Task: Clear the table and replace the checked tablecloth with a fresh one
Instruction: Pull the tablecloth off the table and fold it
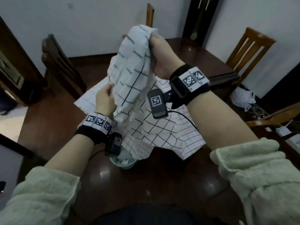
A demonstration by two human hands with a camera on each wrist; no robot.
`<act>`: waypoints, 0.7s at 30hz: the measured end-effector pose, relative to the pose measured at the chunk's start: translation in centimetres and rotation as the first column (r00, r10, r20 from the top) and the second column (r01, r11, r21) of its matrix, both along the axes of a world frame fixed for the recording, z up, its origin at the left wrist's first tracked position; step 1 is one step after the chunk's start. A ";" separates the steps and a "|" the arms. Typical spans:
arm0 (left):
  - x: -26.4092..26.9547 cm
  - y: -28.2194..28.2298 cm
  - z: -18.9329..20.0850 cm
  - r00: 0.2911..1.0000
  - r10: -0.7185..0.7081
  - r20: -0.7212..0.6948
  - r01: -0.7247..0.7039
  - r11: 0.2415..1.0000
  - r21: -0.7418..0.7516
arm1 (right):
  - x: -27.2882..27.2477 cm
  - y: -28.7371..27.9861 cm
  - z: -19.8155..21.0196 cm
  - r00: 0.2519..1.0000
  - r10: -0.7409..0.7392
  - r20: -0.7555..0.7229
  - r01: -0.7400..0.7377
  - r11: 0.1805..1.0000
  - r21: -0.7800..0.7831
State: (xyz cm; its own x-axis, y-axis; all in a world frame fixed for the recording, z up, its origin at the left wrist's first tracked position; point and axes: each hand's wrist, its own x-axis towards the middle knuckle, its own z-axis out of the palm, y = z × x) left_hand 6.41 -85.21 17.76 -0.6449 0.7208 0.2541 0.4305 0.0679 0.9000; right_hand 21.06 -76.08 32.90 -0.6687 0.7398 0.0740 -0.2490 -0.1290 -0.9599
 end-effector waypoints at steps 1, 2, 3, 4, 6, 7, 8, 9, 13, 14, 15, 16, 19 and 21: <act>0.1 0.4 0.0 0.999 0.010 -0.042 -0.009 1.000 0.007 | 0.6 1.1 -0.2 0.992 -0.121 0.036 0.120 0.993 0.023; 0.2 0.7 0.0 0.998 0.023 -0.062 -0.023 1.000 0.003 | 1.5 2.5 -1.0 0.958 -0.262 0.114 0.252 0.964 0.088; 0.2 0.9 -0.2 0.997 0.035 -0.074 -0.035 0.999 -0.006 | 2.5 4.1 -2.1 0.905 -0.370 0.210 0.336 0.924 0.183; 0.3 1.0 -0.3 0.995 0.055 -0.087 -0.057 0.998 -0.024 | 3.7 5.7 -3.4 0.835 -0.454 0.311 0.375 0.883 0.281; 0.6 1.1 0.0 0.990 0.104 -0.099 -0.110 0.992 -0.057 | 6.6 8.1 -6.0 0.651 -0.541 0.533 0.326 0.833 0.448; 0.6 1.3 0.2 0.987 0.129 -0.097 -0.134 0.990 -0.050 | 8.3 8.1 -6.8 0.528 -0.552 0.645 0.244 0.826 0.507; 0.8 1.5 0.6 0.985 0.147 -0.091 -0.150 0.988 -0.031 | 10.0 8.2 -7.8 0.401 -0.559 0.726 0.150 0.822 0.550; 0.9 1.8 1.1 0.983 0.159 -0.093 -0.161 0.987 -0.012 | 11.6 7.8 -8.6 0.302 -0.553 0.776 0.068 0.825 0.562; 1.1 3.1 3.4 0.977 0.181 -0.113 -0.169 0.980 0.105 | 16.7 6.8 -12.5 0.261 -0.480 0.838 -0.119 0.845 0.521; 1.1 3.4 3.9 0.975 0.196 -0.110 -0.178 0.972 0.155 | 17.7 6.7 -13.4 0.286 -0.461 0.840 -0.145 0.846 0.513; 1.0 3.8 4.4 0.970 0.214 -0.120 -0.187 0.961 0.203 | 18.5 6.4 -14.0 0.296 -0.460 0.837 -0.161 0.839 0.519; 1.0 4.1 5.1 0.961 0.234 -0.144 -0.195 0.951 0.240 | 19.3 6.2 -14.3 0.302 -0.474 0.827 -0.177 0.825 0.537; 1.7 5.4 7.5 0.941 0.277 -0.194 -0.210 0.928 0.308 | 20.4 6.2 -12.8 0.297 -0.622 0.724 -0.112 0.731 0.673; 2.5 6.3 9.7 0.938 0.295 -0.181 -0.206 0.897 0.392 | 20.4 6.8 -10.0 0.278 -0.763 0.584 0.020 0.612 0.790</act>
State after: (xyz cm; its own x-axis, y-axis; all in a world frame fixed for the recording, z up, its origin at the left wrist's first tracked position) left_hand 8.94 -78.96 27.45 -0.6828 0.3727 0.6285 0.6402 -0.1093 0.7604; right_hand 41.48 -69.31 22.92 -0.2426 0.9476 0.2078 0.8499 0.3109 -0.4254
